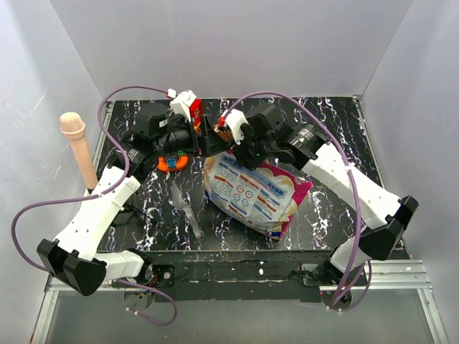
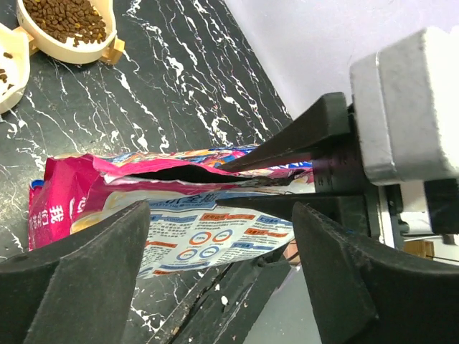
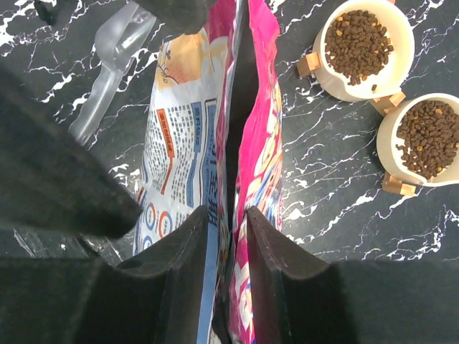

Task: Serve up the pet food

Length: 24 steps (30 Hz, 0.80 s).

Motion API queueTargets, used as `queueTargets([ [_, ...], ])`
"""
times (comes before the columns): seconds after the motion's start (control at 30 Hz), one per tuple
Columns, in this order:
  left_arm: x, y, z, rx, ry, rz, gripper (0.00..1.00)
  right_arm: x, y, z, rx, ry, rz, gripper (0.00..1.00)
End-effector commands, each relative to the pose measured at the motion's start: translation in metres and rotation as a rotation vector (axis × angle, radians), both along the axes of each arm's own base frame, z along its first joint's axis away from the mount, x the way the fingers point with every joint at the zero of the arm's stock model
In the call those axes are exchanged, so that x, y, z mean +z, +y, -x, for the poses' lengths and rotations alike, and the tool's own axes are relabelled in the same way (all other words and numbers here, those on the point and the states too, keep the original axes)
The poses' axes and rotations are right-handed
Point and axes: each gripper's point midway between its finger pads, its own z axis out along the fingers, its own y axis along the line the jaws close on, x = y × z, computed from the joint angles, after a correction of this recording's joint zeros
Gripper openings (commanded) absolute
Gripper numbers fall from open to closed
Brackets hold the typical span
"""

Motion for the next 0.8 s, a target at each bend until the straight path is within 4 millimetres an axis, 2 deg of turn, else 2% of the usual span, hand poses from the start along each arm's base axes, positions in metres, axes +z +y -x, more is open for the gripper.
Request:
queueTargets([
  [0.0, 0.006, -0.001, -0.014, 0.036, -0.041, -0.044, 0.75, 0.015, -0.015, 0.012, -0.007, 0.011, -0.045, 0.36],
  [0.07, 0.007, -0.001, -0.016, 0.068, 0.002, -0.04, 0.68, 0.013, -0.021, 0.01, -0.029, -0.003, -0.027, 0.32],
  [0.1, 0.005, 0.0, -0.017, 0.099, 0.04, -0.039, 0.64, 0.013, -0.024, 0.008, -0.042, -0.012, -0.022, 0.24],
  [0.13, 0.004, 0.004, -0.018, 0.144, 0.085, -0.039, 0.64, 0.014, -0.025, 0.01, -0.041, -0.014, -0.026, 0.07],
  [0.17, 0.0, 0.008, -0.016, 0.199, 0.168, -0.038, 0.64, 0.014, -0.03, 0.008, -0.062, -0.029, -0.016, 0.01],
  [0.23, -0.006, 0.012, -0.008, 0.289, 0.362, -0.025, 0.65, 0.018, -0.03, 0.01, -0.056, -0.04, -0.04, 0.01],
  [0.33, -0.011, -0.001, 0.01, 0.301, 0.66, 0.019, 0.65, 0.023, -0.027, 0.009, -0.054, -0.05, -0.059, 0.01],
  [0.4, 0.002, -0.006, 0.012, 0.319, 0.751, 0.041, 0.65, 0.026, -0.024, 0.007, -0.056, -0.06, -0.061, 0.01],
  [0.47, 0.002, -0.008, 0.012, 0.364, 0.856, 0.041, 0.66, 0.029, -0.022, 0.006, -0.052, -0.081, -0.059, 0.01],
  [0.53, 0.002, -0.018, 0.013, 0.401, 0.976, 0.065, 0.65, 0.03, -0.02, 0.004, -0.046, -0.094, -0.049, 0.01],
  [0.63, -0.006, -0.029, 0.013, 0.479, 1.068, 0.073, 0.67, 0.03, -0.017, 0.003, -0.032, -0.114, -0.026, 0.01],
  [0.77, -0.021, -0.032, 0.011, 0.606, 1.136, 0.066, 0.68, 0.034, -0.013, 0.002, -0.035, -0.128, -0.042, 0.01],
])
